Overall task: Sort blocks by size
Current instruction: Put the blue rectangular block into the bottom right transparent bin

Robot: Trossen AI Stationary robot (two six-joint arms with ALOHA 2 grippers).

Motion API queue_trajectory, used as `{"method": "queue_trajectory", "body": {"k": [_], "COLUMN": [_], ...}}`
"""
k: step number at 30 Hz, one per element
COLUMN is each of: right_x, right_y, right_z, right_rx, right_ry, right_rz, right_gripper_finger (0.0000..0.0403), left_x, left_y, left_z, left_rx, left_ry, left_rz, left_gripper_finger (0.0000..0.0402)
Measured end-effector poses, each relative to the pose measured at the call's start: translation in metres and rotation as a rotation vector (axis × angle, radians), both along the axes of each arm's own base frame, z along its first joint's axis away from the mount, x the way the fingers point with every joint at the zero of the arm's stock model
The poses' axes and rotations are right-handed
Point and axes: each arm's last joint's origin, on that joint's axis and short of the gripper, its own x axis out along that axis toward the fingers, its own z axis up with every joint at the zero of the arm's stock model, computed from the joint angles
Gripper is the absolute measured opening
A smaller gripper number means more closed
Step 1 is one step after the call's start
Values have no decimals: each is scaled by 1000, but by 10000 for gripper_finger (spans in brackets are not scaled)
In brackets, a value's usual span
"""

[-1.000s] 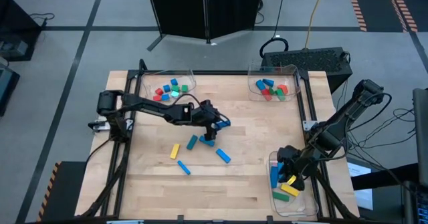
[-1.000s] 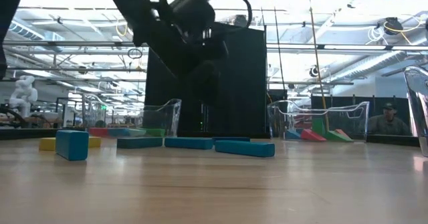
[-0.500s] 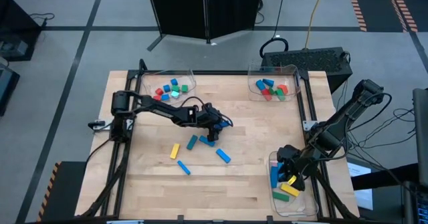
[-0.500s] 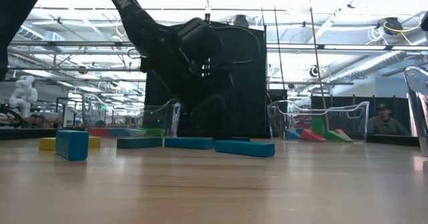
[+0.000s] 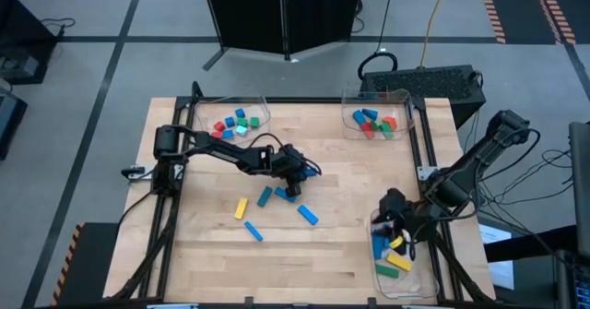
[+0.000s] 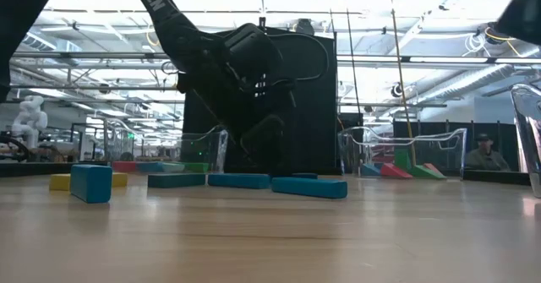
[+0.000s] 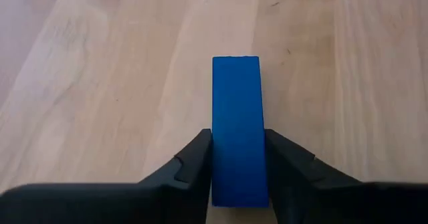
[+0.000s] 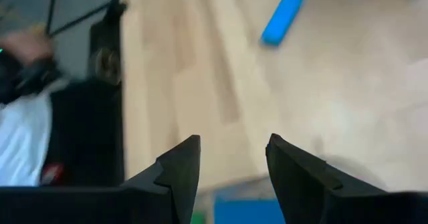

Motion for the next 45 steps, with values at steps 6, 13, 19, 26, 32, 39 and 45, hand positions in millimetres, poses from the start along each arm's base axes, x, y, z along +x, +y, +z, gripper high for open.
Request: {"method": "queue_trajectory", "body": {"k": [6,13,19,26,32,39,45], "right_x": [10,23,27,39,59,89,102], "right_y": [-7,-19,-35,-43,-42,-45,-56], "right_z": [5,14,11,8,1,-9,-20], "right_rx": [-11,-133,-199,-209,-218,-177,-160], "right_ry": [-82,-283,-269,-267,-285,-319,-281], "right_rz": [-80,-326,-463,-508,-499,-484,-514], "right_gripper_finger": [164,164,164,164,166,198,235], "left_x": [2,3,-1,-9,-12,-14,-17], "left_y": [-1,-16,-45,-78,-95,-108,-118], "left_z": [3,27,61,92,101,103,103], "left_rx": [45,147,220,318,360,478,592], "left_ry": [-23,-84,-168,-266,-302,-294,-267], "left_rz": [8,-11,-90,-145,-169,-191,-189], "left_gripper_finger": [95,96,96,96,96,96,96]}}
